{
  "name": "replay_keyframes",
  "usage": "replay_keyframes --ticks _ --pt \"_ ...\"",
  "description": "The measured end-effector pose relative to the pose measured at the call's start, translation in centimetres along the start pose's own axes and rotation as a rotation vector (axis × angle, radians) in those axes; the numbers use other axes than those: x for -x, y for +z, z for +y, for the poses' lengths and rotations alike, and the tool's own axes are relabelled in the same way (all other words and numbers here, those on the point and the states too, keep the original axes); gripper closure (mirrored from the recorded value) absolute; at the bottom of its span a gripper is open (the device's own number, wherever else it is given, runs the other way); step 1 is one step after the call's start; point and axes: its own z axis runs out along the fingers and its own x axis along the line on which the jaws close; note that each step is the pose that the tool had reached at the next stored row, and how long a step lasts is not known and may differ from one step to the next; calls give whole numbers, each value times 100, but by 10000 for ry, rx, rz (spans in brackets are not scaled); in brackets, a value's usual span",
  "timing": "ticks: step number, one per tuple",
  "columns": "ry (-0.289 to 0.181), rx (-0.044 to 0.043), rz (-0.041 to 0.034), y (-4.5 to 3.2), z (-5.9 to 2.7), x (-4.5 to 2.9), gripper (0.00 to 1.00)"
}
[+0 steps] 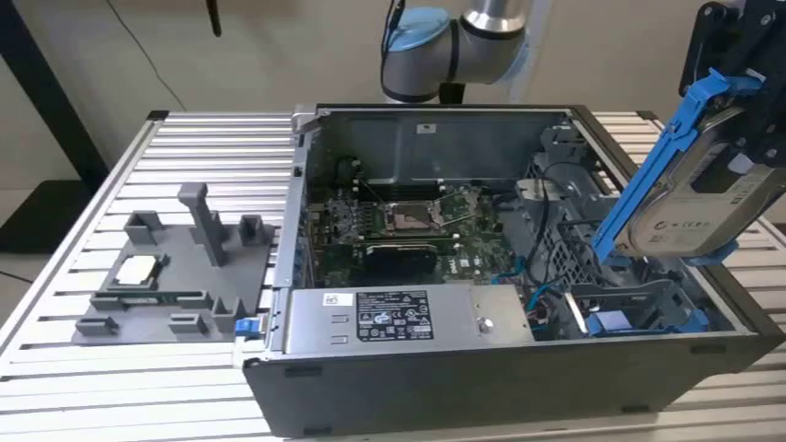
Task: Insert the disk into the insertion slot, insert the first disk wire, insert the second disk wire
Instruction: 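Insert the disk into the insertion slot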
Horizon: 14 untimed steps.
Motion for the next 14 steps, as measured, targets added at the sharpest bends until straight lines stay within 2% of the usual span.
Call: replay_keyframes --ticks 6,14 --pt "0 -1 1 9 0 0 67" --pt "1 -20 5 114 -8 1 67"
